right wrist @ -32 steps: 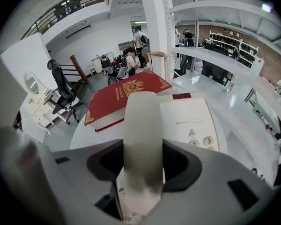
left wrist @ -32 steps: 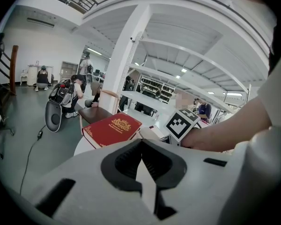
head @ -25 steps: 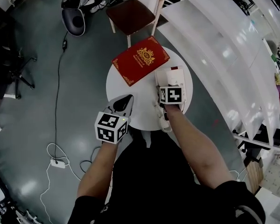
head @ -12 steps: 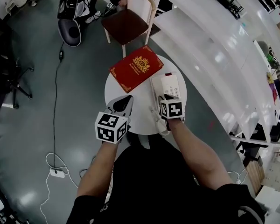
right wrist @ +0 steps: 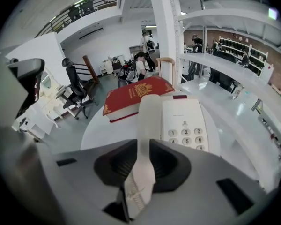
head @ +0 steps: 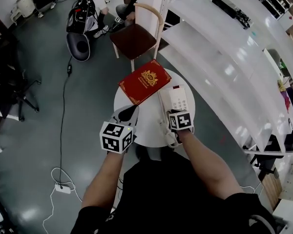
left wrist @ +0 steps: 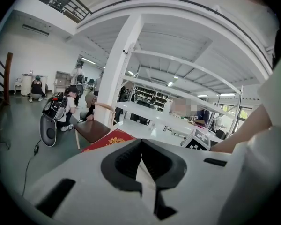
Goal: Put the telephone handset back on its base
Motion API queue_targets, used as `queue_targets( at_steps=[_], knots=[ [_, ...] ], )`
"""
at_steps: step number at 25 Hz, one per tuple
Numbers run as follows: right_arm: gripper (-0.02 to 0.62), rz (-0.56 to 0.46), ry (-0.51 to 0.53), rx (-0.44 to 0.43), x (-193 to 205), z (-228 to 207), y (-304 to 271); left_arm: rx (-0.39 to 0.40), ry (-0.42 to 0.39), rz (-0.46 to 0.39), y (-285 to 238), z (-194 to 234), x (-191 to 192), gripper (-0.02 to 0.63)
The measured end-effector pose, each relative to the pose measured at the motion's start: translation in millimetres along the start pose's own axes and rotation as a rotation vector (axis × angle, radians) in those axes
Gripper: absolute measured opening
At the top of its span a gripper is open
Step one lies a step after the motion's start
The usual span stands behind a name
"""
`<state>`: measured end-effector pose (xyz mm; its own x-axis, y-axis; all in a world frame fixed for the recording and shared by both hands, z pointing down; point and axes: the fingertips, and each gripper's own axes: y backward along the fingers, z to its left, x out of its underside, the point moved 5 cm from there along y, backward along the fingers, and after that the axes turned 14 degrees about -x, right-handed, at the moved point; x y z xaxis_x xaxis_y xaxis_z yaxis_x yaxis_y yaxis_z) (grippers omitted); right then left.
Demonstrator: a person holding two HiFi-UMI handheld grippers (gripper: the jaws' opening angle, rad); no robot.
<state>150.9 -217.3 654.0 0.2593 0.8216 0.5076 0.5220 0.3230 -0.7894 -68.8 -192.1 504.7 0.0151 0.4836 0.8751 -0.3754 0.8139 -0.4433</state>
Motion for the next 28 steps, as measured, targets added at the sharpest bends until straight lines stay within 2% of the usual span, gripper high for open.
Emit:
queue_targets(
  at_steps=[2, 5, 9, 14, 19, 21, 22, 24, 28],
  knots=[
    [0.075, -0.043, 0.020, -0.007, -6, -3, 9, -0.002, 0.001, -0.011, 0, -4, -7, 0.009],
    [0.038, -0.136, 0.118, -0.032, -25, -7, 28, -0.007, -0.004, -0.026, -3, -15, -17, 0.009],
    [0.026, -0.250, 0.214, -0.070, -52, -18, 72, -0.036, -0.024, -0.041, -12, -34, -33, 0.009],
    [0.031, -0.398, 0.241, -0.145, -76, -41, 139, -0.085, -0.046, -0.078, -20, -69, -61, 0.009],
    [0.063, -0.510, 0.235, -0.202, -90, -71, 197, -0.128, -0.066, -0.114, -29, -113, -83, 0.009],
    [0.047, -0.588, 0.210, -0.254, -96, -77, 223, -0.134, -0.072, -0.128, -30, -132, -91, 0.009],
    [0.016, -0.632, 0.204, -0.282, -101, -78, 237, -0.136, -0.071, -0.140, -29, -141, -96, 0.009],
    [0.006, -0.703, 0.230, -0.328, -113, -77, 266, -0.142, -0.071, -0.176, -28, -156, -109, 0.009],
    [0.006, -0.777, 0.338, -0.406, -138, -67, 317, -0.157, -0.079, -0.249, -22, -176, -138, 0.009]
  ],
)
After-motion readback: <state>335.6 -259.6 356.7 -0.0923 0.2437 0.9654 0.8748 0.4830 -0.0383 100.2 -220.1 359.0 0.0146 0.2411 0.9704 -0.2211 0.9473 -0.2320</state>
